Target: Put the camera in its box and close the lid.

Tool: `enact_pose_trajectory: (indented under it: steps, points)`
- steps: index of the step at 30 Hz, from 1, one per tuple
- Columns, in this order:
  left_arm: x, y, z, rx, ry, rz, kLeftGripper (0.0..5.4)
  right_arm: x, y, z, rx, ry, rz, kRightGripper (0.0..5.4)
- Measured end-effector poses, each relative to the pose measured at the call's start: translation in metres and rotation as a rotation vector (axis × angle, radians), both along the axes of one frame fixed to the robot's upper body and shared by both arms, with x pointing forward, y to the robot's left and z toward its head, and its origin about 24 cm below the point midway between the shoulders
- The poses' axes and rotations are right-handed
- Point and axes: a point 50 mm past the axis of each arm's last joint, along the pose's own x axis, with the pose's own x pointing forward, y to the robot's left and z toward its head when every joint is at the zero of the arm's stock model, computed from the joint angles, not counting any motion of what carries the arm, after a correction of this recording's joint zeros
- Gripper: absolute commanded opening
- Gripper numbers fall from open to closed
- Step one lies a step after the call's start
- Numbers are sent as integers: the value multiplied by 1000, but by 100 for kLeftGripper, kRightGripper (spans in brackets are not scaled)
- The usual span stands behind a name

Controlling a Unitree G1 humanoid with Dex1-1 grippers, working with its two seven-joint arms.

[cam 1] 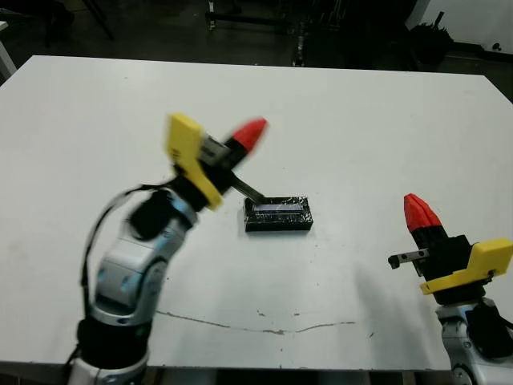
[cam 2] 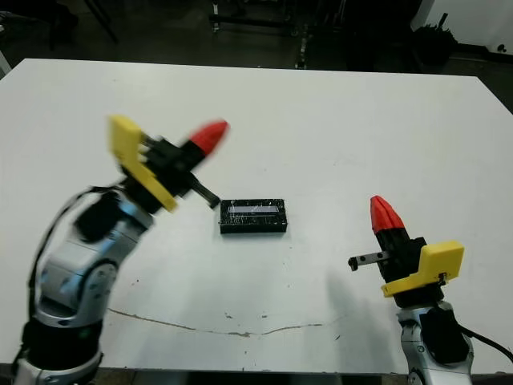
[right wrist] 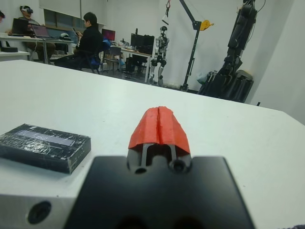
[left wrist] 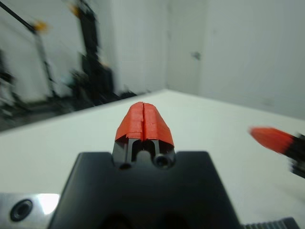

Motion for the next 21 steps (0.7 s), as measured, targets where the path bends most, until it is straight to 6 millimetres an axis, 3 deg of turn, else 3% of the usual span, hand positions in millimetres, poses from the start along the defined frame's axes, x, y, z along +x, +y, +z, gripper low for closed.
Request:
enact_pose_trajectory:
  steps: [2,7,16,21]
  points:
    - [5,8,-5,17,-43,79,1,2,1,1,14,-10,-23,0]
    - [15,24,-41,51,-14,278,1,14,7,2,35,-40,-135,0]
    - [-13,23,-95,-83,109,505,1,27,19,-1,-15,-48,-192,0]
    - [-18,21,-102,-82,167,526,1,28,19,0,-49,-60,-203,0]
